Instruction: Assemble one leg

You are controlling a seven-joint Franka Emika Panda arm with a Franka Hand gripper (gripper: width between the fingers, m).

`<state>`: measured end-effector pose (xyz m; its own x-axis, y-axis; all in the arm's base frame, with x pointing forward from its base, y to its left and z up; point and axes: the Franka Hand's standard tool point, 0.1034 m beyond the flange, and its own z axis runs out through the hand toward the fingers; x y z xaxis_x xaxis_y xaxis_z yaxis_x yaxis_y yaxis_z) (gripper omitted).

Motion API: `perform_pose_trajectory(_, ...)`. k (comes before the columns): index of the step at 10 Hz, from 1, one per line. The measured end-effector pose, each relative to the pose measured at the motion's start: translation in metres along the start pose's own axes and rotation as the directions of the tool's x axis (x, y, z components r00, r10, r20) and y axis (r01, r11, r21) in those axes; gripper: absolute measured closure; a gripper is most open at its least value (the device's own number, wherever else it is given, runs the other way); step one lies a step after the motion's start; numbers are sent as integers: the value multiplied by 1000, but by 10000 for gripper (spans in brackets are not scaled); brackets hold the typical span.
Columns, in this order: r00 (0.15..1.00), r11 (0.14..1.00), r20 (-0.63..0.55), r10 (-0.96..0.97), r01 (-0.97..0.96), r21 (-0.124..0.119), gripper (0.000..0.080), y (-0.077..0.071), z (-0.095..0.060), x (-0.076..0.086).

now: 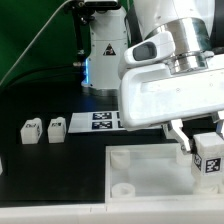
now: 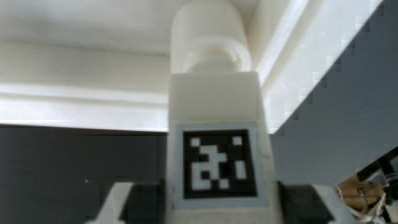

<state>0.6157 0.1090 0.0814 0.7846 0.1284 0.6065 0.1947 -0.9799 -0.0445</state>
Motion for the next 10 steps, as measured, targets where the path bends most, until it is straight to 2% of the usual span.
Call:
perform_pose_trajectory(4,999,1000,46,4,-4,8,494,-1,2,-2)
perform_pose_trajectory(5,999,1000,48,4,-4,8,321,-1,2,-3)
perform_pose_trajectory(6,999,1000,51,4,-4,9,189,-1,2,-3)
perform_pose_trajectory(10,999,1000,52,4,-5,9,152,-1,3,-4)
